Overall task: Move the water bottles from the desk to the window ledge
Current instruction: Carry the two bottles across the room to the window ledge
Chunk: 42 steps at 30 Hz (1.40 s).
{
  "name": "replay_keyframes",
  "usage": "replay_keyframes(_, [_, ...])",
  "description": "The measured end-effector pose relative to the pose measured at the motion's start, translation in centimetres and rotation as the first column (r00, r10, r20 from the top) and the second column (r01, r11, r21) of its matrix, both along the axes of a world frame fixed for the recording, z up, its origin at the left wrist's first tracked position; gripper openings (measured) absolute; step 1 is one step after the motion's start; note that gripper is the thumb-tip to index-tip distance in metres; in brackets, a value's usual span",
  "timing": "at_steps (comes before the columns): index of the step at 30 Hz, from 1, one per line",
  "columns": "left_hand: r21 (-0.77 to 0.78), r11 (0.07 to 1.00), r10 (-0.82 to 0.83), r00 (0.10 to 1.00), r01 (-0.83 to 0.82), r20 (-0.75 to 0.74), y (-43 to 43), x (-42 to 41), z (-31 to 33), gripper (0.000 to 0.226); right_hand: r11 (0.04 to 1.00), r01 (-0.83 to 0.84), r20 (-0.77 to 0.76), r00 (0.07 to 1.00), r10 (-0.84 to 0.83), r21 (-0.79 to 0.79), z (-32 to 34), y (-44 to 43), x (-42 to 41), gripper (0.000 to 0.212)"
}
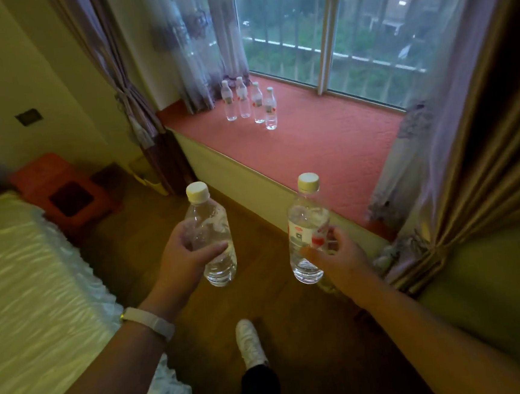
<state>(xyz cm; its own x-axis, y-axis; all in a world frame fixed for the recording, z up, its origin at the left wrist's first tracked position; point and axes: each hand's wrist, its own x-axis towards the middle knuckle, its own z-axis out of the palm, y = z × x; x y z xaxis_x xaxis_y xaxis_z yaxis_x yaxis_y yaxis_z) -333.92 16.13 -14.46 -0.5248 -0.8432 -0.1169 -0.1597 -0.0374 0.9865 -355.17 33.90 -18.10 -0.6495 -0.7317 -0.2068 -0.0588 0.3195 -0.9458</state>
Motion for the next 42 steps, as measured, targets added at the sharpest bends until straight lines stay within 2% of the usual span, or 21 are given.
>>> replay_keyframes(4, [-0.015,1.000,0.018,1.000,-0.018,-0.007,-8.2,-2.3,-1.0,0.072,1.000,-0.003,0.012,1.000,0.003,0.015,-0.6,-7.8,-2.3,0.042])
replay_keyframes(7, [-0.017,1.000,0.009,1.000,-0.009,-0.012,-14.6,-3.8,-2.1,0.063,0.998,0.053,0.060,0.997,-0.055,0.022,-0.8,-14.4,-3.8,0.039])
replay_keyframes(10, [0.015,1.000,0.008,1.000,-0.008,0.005,-19.8,-5.0,-1.9,0.056,0.997,0.064,0.027,0.998,-0.065,0.041,-0.2,-20.5,-5.4,0.039])
replay_keyframes(12, [0.021,1.000,0.001,1.000,-0.001,0.015,-23.3,-5.6,-1.2,0.058,0.999,0.048,0.027,0.998,-0.048,0.018,1.1,-24.5,-6.1,0.041])
replay_keyframes(19, [-0.049,0.999,0.015,0.999,-0.014,0.033,-33.5,-8.0,0.3,0.055,0.999,0.024,-0.008,1.000,-0.025,-0.036,3.3,-35.0,-8.9,0.046])
replay_keyframes(24, [-0.030,0.999,0.035,0.998,-0.033,0.043,-39.2,-10.4,-0.6,0.057,0.997,0.068,-0.019,0.997,-0.069,-0.018,1.9,-41.2,-11.4,0.047])
replay_keyframes(30, [0.010,0.999,0.029,0.995,-0.030,0.091,-46.0,-14.9,-2.5,0.056,0.993,0.121,0.060,0.991,-0.120,-0.015,-1.6,-48.7,-14.9,0.045])
replay_keyframes(34, [0.015,0.999,0.028,0.991,-0.031,0.131,-52.0,-19.5,-4.0,0.053,0.993,0.117,0.093,0.989,-0.118,0.016,-4.0,-54.5,-18.8,0.045])
replay_keyframes(42, [0.018,1.000,-0.003,0.981,-0.001,0.196,-62.7,-29.1,-4.0,0.062,0.995,0.077,0.072,0.994,-0.081,0.062,-4.4,-64.7,-27.0,0.048])
